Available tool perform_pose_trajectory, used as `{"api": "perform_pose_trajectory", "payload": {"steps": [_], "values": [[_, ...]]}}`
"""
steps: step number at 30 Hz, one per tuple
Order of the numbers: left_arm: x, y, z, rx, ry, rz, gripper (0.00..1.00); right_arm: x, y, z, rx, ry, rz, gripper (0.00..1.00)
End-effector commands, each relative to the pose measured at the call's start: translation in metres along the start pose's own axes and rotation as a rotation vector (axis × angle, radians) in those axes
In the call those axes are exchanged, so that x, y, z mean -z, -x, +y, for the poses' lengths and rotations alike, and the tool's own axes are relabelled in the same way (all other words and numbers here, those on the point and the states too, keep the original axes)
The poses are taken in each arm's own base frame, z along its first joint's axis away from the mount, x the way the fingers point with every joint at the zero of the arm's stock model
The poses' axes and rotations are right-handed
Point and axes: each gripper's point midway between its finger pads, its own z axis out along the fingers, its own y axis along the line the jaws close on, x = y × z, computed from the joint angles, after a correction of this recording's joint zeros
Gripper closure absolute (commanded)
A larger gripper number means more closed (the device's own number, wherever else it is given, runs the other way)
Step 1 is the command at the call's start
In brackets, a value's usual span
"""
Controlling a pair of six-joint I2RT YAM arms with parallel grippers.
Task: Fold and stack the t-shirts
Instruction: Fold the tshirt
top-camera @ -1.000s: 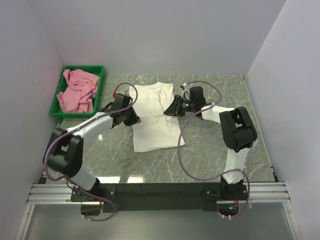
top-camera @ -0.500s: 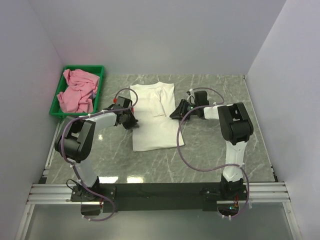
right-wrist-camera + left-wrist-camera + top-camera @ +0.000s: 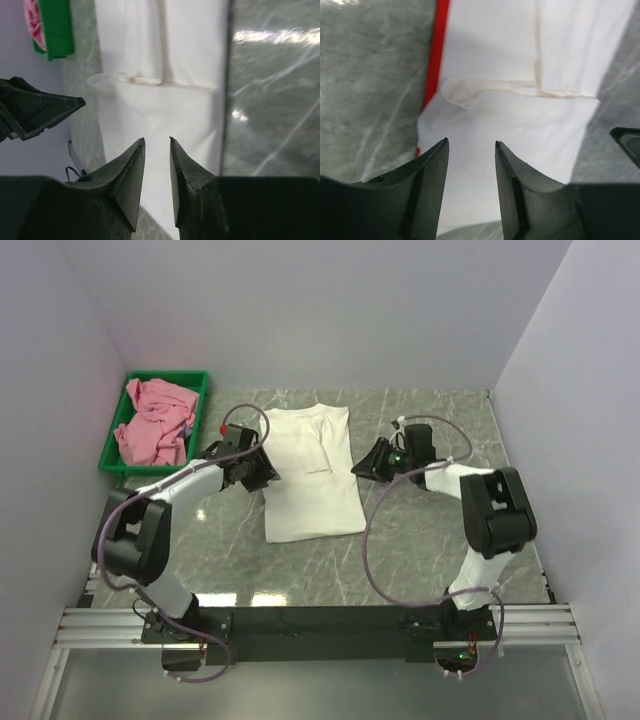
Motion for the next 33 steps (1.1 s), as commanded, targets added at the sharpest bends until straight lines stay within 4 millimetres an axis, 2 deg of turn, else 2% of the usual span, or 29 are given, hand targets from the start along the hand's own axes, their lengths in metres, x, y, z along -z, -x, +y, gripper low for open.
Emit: {"api": "perform_pose_trajectory", "payload": {"steps": [1, 2, 4, 5, 6, 8, 9, 10, 11, 12, 15, 18, 21, 25, 26, 28, 29, 31, 32, 33], "values": [[0.040, 0.010, -0.039, -0.019, -0.101, -0.072, 0.51, 0.018, -0.013, 0.041, 0.044, 0.064, -0.020, 0.66], [0.044, 0.002, -0.042, -0.027, -0.109, -0.065, 0.51, 0.018, -0.032, 0.041, 0.037, 0.064, 0.018, 0.66], [0.053, -0.012, -0.037, -0.016, -0.111, -0.046, 0.51, 0.023, -0.052, 0.047, 0.022, 0.077, 0.065, 0.66], [0.056, -0.021, -0.037, -0.020, -0.117, -0.032, 0.52, 0.023, -0.067, 0.043, 0.010, 0.069, 0.098, 0.66], [0.053, -0.036, -0.025, -0.018, -0.099, -0.006, 0.53, 0.022, -0.081, 0.047, 0.012, 0.071, 0.130, 0.66], [0.060, -0.055, -0.024, -0.020, -0.112, 0.010, 0.53, 0.024, -0.102, 0.042, 0.000, 0.051, 0.181, 0.66], [0.057, -0.070, -0.011, -0.018, -0.089, 0.039, 0.54, 0.022, -0.115, 0.044, -0.002, 0.053, 0.212, 0.66], [0.057, -0.077, -0.009, -0.012, -0.093, 0.049, 0.55, 0.020, -0.120, 0.042, -0.006, 0.056, 0.219, 0.66], [0.055, -0.084, -0.008, 0.013, -0.103, 0.062, 0.56, 0.020, -0.130, 0.034, -0.038, 0.039, 0.236, 0.66], [0.050, -0.099, 0.004, 0.027, -0.091, 0.099, 0.58, 0.020, -0.133, 0.029, -0.055, 0.025, 0.237, 0.66], [0.041, -0.115, 0.022, 0.068, -0.052, 0.132, 0.63, 0.021, -0.145, 0.004, -0.105, -0.052, 0.245, 0.66], [0.038, -0.119, 0.039, 0.087, 0.014, 0.134, 0.69, 0.028, -0.157, -0.023, -0.166, -0.134, 0.269, 0.67], [0.038, -0.117, 0.045, 0.101, 0.039, 0.120, 0.73, 0.038, -0.159, -0.047, -0.264, -0.159, 0.252, 0.67], [0.048, -0.103, 0.034, 0.076, 0.018, 0.080, 0.71, 0.042, -0.155, -0.049, -0.279, -0.134, 0.236, 0.67], [0.050, -0.092, 0.033, 0.067, 0.023, 0.044, 0.69, 0.042, -0.154, -0.048, -0.272, -0.135, 0.232, 0.67], [0.058, -0.070, 0.020, 0.065, -0.020, -0.008, 0.66, 0.042, -0.153, -0.047, -0.264, -0.132, 0.231, 0.67], [0.060, -0.052, 0.012, 0.085, -0.057, -0.039, 0.65, 0.042, -0.154, -0.047, -0.263, -0.133, 0.233, 0.67], [0.059, -0.035, 0.007, 0.082, -0.082, -0.066, 0.66, 0.041, -0.153, -0.047, -0.265, -0.131, 0.233, 0.67], [0.061, -0.019, -0.003, 0.083, -0.113, -0.090, 0.67, 0.041, -0.153, -0.047, -0.262, -0.128, 0.232, 0.67], [0.052, -0.018, -0.003, 0.075, -0.101, -0.073, 0.69, 0.041, -0.153, -0.047, -0.261, -0.127, 0.234, 0.67]]}}
